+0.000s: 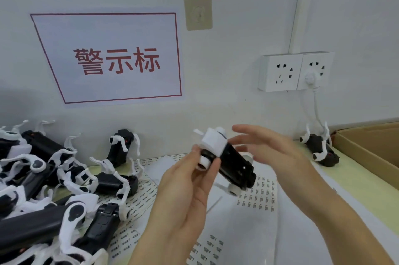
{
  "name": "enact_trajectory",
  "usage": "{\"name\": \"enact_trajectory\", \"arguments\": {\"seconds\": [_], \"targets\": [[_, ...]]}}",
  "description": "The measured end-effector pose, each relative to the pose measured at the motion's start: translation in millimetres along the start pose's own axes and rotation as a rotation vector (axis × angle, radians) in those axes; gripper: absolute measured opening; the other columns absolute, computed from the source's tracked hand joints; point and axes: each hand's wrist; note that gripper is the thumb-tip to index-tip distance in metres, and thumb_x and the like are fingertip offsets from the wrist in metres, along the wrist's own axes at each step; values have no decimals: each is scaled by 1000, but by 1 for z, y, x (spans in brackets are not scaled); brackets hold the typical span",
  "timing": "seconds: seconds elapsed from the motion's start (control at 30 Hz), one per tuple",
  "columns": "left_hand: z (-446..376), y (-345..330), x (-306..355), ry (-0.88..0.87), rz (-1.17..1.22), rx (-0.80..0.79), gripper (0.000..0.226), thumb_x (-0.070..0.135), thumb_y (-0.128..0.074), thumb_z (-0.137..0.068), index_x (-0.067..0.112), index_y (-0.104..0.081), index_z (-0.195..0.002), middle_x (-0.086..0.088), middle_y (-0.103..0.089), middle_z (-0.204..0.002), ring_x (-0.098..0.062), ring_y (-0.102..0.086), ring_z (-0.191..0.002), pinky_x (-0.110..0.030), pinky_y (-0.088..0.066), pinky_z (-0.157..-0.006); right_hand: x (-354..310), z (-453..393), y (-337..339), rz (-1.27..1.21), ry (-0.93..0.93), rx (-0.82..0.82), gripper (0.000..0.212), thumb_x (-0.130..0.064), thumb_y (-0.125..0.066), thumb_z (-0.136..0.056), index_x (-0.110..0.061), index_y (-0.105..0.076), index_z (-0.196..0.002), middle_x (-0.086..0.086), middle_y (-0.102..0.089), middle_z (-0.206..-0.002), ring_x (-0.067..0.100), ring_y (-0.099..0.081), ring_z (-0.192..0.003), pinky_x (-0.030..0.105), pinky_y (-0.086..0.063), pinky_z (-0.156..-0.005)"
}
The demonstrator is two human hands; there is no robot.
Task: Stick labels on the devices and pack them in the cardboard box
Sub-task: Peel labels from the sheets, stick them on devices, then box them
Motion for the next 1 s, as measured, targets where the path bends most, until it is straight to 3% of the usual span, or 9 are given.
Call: {"name": "enact_trajectory", "arguments": {"seconds": [0.1, 0.2, 0.33, 0.4, 0.5, 0.57, 0.63, 0.73, 1.0], "targets": [[3, -2, 5, 39, 179, 36, 26, 13, -65, -92, -11, -70, -98, -25, -74, -100, -23, -75, -86, -25, -61, -61, 5, 4, -2, 218, 43, -210, 57, -36, -67, -79, -56, -50, -129, -35, -59, -122, -14, -50, -120, 14, -47, -88], [8, -5, 9, 58, 203, 19, 20, 7, -66, -88, -12, -65, -95, -26, -72, -90, -28, -75, -88, -28, -62, -64, 8, 1, -8, 322, 124, -85, 56, -25, -73, -82, -58, -52, -122, -33, -61, -114, -12, -58, -107, 3, -46, -77], [11, -5, 12, 9, 28, -12, 19, 5, -67, -87, -13, -68, -94, -27, -72, -99, -31, -76, -85, -26, -61, -61, 10, -1, -1, 223, 105, -55, 46, -19, -67, -88, -60, -61, -109, -25, -71, -103, 2, -71, -82, 16, -55, -67], [10, -1, 14, -96, -227, 29, 18, 14, -71, -84, 1, -77, -95, -16, -73, -102, -25, -75, -74, -22, -57, -53, 9, 0, 5, 137, 74, -62, 41, -22, -66, -86, -60, -67, -102, -20, -74, -99, 8, -72, -80, 24, -57, -67], [6, 7, 18, -297, -714, 130, 12, 42, -72, -83, 36, -77, -92, 4, -70, -105, -12, -70, -65, -24, -49, -47, 7, 0, 15, -59, -55, -137, 34, -29, -60, -77, -45, -76, -102, -5, -77, -101, 19, -72, -97, 44, -54, -90], [4, 10, 19, -351, -886, 82, 34, 68, -67, -65, 50, -72, -93, 14, -68, -109, -6, -69, -86, -29, -53, -66, 7, 1, 19, -180, -108, -203, 35, -26, -58, -77, -34, -79, -104, 5, -76, -108, 29, -69, -108, 56, -44, -106], [3, 12, 17, -299, -876, -27, 55, 74, -62, -53, 51, -70, -101, 17, -71, -109, -6, -69, -97, -32, -54, -79, 6, 2, 20, -256, -124, -246, 38, -22, -56, -77, -24, -79, -107, 14, -74, -114, 40, -64, -113, 62, -36, -108], [3, 11, 15, -219, -761, -185, 55, 63, -67, -59, 37, -74, -107, 5, -76, -105, -16, -73, -97, -34, -57, -81, 7, 2, 20, -305, -137, -294, 41, -18, -53, -78, -14, -77, -111, 22, -70, -117, 48, -58, -117, 67, -32, -107], [4, 12, 17, -230, -657, -197, 52, 53, -73, -59, 28, -76, -105, -6, -75, -107, -29, -73, -99, -41, -58, -85, 5, 2, 18, -362, -144, -278, 40, -17, -54, -75, -14, -79, -106, 22, -71, -114, 52, -55, -117, 52, -39, -94]]}}
Point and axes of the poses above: each hand's wrist, its own z-axis away from the middle knuckle, its own y-axis out of the back of the hand, x = y × z
